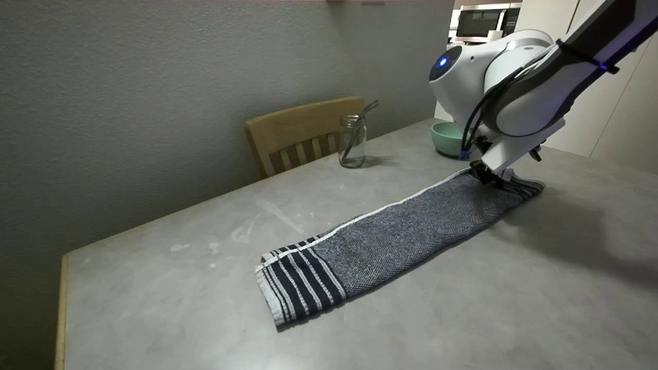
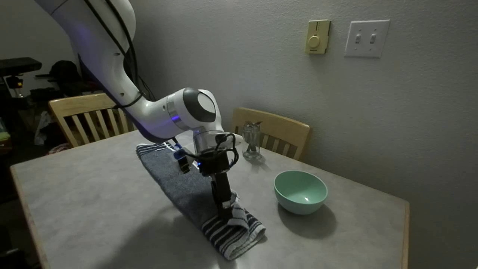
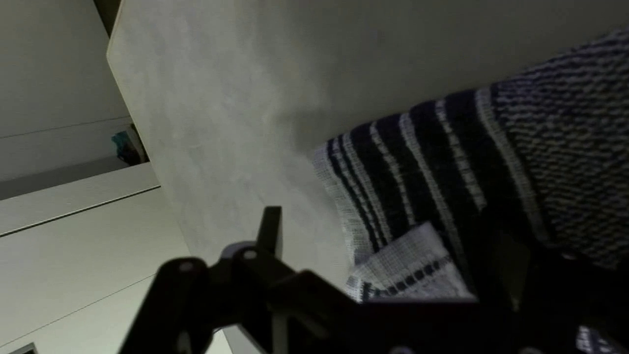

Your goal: Unfold the towel

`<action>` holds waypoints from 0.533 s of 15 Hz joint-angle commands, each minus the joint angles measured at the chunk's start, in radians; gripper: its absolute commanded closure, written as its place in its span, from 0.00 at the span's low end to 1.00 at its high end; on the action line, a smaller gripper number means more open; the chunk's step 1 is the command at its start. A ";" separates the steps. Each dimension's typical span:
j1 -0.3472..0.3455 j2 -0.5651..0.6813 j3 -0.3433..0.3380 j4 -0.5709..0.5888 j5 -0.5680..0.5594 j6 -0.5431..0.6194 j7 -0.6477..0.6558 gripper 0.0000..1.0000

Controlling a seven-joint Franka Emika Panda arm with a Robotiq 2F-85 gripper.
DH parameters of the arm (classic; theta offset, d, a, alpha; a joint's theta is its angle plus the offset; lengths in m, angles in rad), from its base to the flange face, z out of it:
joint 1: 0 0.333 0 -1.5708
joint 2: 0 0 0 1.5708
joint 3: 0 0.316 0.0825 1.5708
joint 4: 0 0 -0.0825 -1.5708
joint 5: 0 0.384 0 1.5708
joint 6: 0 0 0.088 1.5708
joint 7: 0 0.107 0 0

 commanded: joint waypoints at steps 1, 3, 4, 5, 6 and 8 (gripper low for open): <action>0.047 0.015 -0.053 0.003 -0.064 0.009 0.037 0.00; 0.070 0.019 -0.068 -0.001 -0.135 0.009 0.086 0.00; 0.082 0.023 -0.072 -0.001 -0.173 0.001 0.118 0.00; 0.091 0.028 -0.073 0.000 -0.212 -0.009 0.150 0.00; 0.100 0.034 -0.072 0.001 -0.252 -0.022 0.183 0.00; 0.114 0.049 -0.067 0.004 -0.326 -0.048 0.247 0.00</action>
